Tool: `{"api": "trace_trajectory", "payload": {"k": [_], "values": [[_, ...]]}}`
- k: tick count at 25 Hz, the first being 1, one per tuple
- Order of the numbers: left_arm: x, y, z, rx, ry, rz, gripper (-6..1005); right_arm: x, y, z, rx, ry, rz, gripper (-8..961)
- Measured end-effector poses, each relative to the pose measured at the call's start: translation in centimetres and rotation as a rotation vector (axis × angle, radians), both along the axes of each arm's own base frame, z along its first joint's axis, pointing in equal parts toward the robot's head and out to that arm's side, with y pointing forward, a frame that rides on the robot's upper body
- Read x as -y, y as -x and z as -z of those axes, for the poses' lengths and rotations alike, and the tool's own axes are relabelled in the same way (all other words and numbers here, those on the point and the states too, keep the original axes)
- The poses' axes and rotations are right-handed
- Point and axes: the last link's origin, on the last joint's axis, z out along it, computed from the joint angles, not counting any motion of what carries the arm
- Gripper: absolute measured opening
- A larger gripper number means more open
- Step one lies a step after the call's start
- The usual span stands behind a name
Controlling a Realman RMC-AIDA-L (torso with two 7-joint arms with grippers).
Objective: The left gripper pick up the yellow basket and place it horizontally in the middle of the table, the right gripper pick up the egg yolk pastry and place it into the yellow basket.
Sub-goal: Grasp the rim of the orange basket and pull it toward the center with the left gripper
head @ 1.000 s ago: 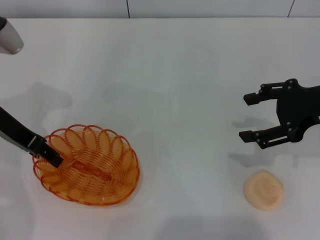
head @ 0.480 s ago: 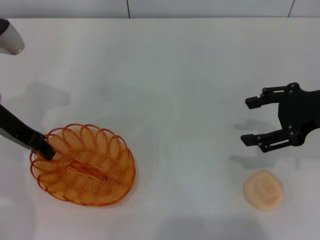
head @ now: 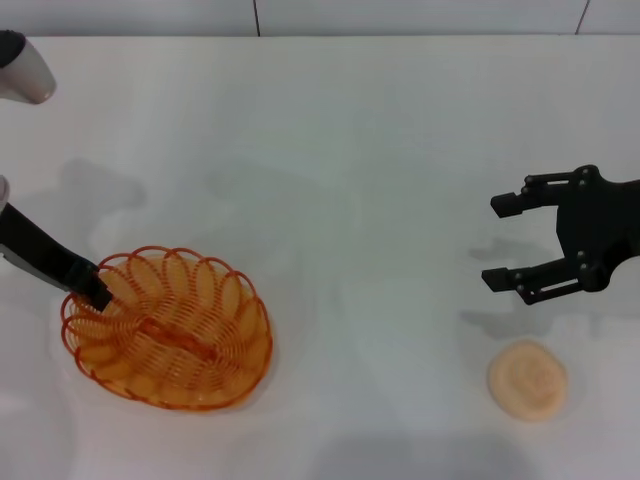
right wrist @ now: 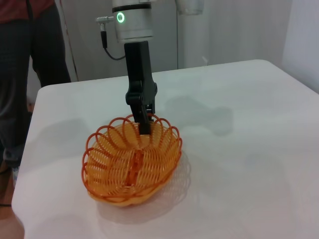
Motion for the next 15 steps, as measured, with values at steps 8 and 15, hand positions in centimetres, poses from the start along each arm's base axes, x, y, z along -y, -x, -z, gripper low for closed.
{"api": "trace_trajectory", "payload": {"k": [8,15], "values": [[-0.11,-0.51,0.38,-0.002,0.023,0.025,153,-0.11,0.12,-0.11,-0.001,-0.005,-0.004,830],[-0.01,-0.84,0.42,0.002,0.048,0.037,147,-0.14,0.07,-0.11,0.001,-0.009,-0.012,829]]}}
